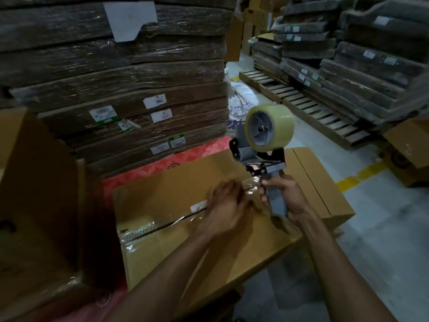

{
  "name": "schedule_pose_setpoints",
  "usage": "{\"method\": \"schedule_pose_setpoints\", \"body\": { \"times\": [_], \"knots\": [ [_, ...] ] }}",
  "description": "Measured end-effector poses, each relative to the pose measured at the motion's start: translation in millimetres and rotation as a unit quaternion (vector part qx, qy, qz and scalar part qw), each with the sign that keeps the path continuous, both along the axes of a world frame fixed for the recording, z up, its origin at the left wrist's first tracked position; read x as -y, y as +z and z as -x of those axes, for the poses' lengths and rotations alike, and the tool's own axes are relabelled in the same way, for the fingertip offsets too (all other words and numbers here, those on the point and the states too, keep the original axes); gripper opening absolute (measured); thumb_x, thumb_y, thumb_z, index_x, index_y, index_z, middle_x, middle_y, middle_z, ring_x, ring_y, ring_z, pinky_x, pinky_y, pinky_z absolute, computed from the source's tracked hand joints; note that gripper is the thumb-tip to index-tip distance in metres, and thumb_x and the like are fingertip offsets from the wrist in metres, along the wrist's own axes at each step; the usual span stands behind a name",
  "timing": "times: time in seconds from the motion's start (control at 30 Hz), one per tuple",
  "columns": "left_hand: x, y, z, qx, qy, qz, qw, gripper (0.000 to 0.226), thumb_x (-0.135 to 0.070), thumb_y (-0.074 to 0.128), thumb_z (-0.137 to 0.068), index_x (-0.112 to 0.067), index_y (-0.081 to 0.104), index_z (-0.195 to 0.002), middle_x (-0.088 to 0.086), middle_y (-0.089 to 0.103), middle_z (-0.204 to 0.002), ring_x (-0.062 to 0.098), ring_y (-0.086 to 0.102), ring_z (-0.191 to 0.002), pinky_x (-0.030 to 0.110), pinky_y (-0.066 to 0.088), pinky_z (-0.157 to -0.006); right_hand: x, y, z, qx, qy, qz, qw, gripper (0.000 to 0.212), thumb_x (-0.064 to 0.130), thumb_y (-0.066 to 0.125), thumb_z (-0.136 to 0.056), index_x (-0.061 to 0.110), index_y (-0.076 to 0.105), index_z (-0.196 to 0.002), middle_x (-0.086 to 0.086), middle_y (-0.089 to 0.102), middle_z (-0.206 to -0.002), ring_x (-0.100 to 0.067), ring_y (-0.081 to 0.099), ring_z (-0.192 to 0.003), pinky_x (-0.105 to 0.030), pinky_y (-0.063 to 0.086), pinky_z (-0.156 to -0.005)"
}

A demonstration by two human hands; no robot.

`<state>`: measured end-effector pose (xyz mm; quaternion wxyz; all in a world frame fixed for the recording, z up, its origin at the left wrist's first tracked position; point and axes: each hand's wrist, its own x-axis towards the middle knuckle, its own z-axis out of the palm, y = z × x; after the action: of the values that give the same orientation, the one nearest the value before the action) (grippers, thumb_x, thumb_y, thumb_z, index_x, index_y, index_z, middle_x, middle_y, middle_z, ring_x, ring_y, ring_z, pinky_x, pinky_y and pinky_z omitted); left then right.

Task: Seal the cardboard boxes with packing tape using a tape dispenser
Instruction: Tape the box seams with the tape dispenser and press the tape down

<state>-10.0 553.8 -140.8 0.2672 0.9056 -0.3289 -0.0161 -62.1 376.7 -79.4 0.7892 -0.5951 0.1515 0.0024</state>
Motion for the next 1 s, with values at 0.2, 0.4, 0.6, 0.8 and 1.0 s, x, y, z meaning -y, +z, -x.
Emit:
{"method": "schedule_pose_setpoints", "body": {
  "times": [0.2, 0.4, 0.6, 0.8, 1.0],
  "knots": [
    [8.3, 55.0, -62.5, -0.577, 0.237, 0.433, 0.651, 0.066, -0.058, 0.038, -0.102, 0.004, 0.059, -0.114, 0.015, 0.069, -0.081, 0.031, 0.064, -0.084, 0.037, 0.053, -0.078, -10.7, -6.7, 13.2, 0.017, 0.028, 0.049, 0.998, 0.012, 0.011, 0.06, -0.074, 0.0, 0.06, -0.08, -0.009, 0.059, -0.066, -0.017, 0.051, -0.05, -0.025, 0.041, -0.045],
    [8.1, 62.7, -67.9, -0.76, 0.099, 0.376, 0.52, 0.066, -0.05, 0.05, -0.1, 0.015, 0.057, -0.107, 0.03, 0.065, -0.105, 0.038, 0.064, -0.1, 0.039, 0.06, -0.085, -7.9, 1.1, 15.2, 0.046, 0.037, 0.045, 0.997, 0.017, 0.013, 0.058, -0.07, -0.001, 0.06, -0.079, -0.011, 0.056, -0.063, -0.019, 0.048, -0.048, -0.025, 0.04, -0.048],
    [13.3, 52.2, -72.4, -0.733, 0.11, 0.438, 0.509, 0.002, 0.001, 0.058, -0.087, 0.002, 0.058, -0.086, 0.013, 0.063, -0.07, 0.014, 0.061, -0.054, 0.02, 0.055, -0.052, 5.9, 2.2, 18.1, 0.065, 0.049, 0.055, 0.995, 0.007, 0.013, 0.059, -0.071, 0.011, 0.066, -0.071, -0.011, 0.056, -0.066, -0.021, 0.048, -0.052, -0.03, 0.039, -0.052],
    [15.5, 57.6, -85.6, -0.702, 0.107, 0.424, 0.562, 0.011, 0.008, 0.055, -0.08, -0.003, 0.053, -0.083, 0.013, 0.059, -0.071, 0.014, 0.054, -0.068, 0.02, 0.054, -0.055, 13.1, -0.1, 22.5, 0.081, 0.064, 0.055, 0.993, 0.023, 0.026, 0.068, -0.063, 0.007, 0.062, -0.074, -0.01, 0.057, -0.066, -0.019, 0.05, -0.051, -0.027, 0.041, -0.049],
    [18.6, 65.5, -98.2, -0.693, -0.004, 0.299, 0.656, 0.055, 0.01, 0.038, -0.096, -0.014, 0.062, -0.053, 0.003, 0.055, -0.061, 0.011, 0.048, -0.064, 0.019, 0.045, -0.056, 21.5, -3.1, 17.6, 0.102, 0.071, 0.07, 0.99, 0.01, 0.015, 0.063, -0.073, 0.006, 0.061, -0.077, -0.011, 0.056, -0.068, -0.02, 0.049, -0.052, -0.029, 0.041, -0.049]
  ]
}}
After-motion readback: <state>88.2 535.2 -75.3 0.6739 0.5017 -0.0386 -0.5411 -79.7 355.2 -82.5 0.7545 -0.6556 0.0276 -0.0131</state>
